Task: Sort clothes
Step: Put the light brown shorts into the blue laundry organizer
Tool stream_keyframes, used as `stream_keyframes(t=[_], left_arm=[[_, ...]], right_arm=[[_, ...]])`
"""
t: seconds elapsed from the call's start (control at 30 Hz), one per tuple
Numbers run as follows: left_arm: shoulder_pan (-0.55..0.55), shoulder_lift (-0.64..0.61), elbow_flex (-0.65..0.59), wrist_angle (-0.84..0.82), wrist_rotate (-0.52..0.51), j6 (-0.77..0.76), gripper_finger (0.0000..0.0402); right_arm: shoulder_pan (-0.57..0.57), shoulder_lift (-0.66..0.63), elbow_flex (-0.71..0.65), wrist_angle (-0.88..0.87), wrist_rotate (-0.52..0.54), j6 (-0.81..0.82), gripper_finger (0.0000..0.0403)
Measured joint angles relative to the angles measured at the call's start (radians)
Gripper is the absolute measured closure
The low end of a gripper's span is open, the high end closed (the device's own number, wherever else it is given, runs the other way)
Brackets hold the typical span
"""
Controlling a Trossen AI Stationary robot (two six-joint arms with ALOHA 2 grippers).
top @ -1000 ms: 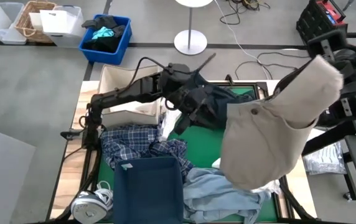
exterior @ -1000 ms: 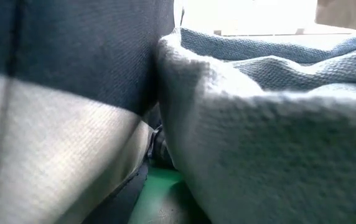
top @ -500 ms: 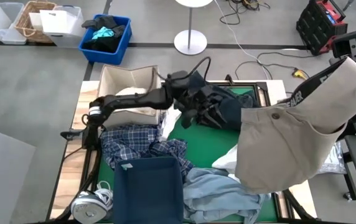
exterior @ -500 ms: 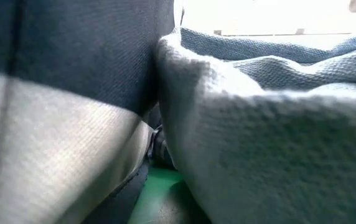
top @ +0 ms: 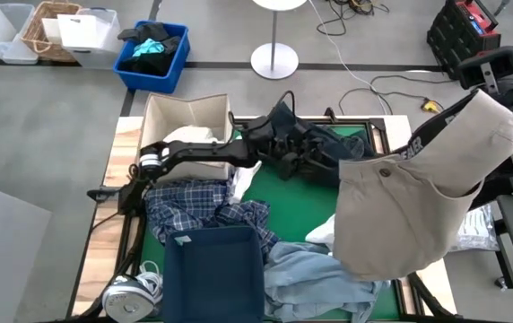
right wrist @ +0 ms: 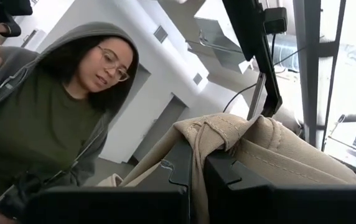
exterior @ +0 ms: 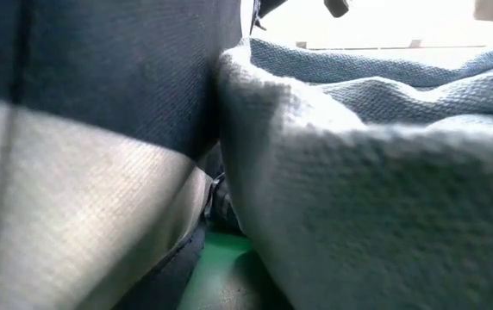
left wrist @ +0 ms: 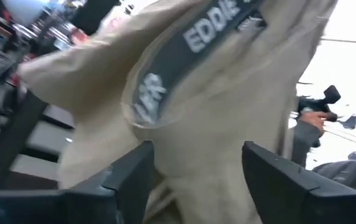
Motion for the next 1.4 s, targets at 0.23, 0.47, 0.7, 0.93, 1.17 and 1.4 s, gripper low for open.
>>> stream_keyframes(t=[0.23, 0.47, 0.7, 0.93, 1.17, 1.4], left_arm=[[-0.003, 0.022, 0.0, 0.042, -0.017, 0.078, 0.0144], [-0.002, 0.027, 0.0, 0.091, -0.011, 0.079, 0.0142], [-0.005, 0.027, 0.016, 0.186, 0.042, 0.068, 0.0144], [-0.012, 0.026, 0.061, 0.181, 0.076, 0.066, 0.0168], [-0.017, 0.026, 0.081, 0.153, 0.121, 0.072, 0.0185], [-0.025, 0.026, 0.081, 0.137, 0.172, 0.08, 0.021]], right_arm=[[0.0, 0.026, 0.0, 0.009, 0.001, -0.008, 0.0394], [0.0, 0.041, 0.0, 0.039, 0.001, -0.01, 0.0394], [0.0, 0.042, 0.0, 0.049, 0.001, -0.005, 0.0394], [0.0, 0.042, 0.0, 0.052, 0.001, -0.01, 0.0394], [0.0, 0.041, 0.0, 0.052, 0.005, -0.021, 0.0394], [0.0, 0.034, 0.0, 0.05, 0.059, -0.027, 0.0394]])
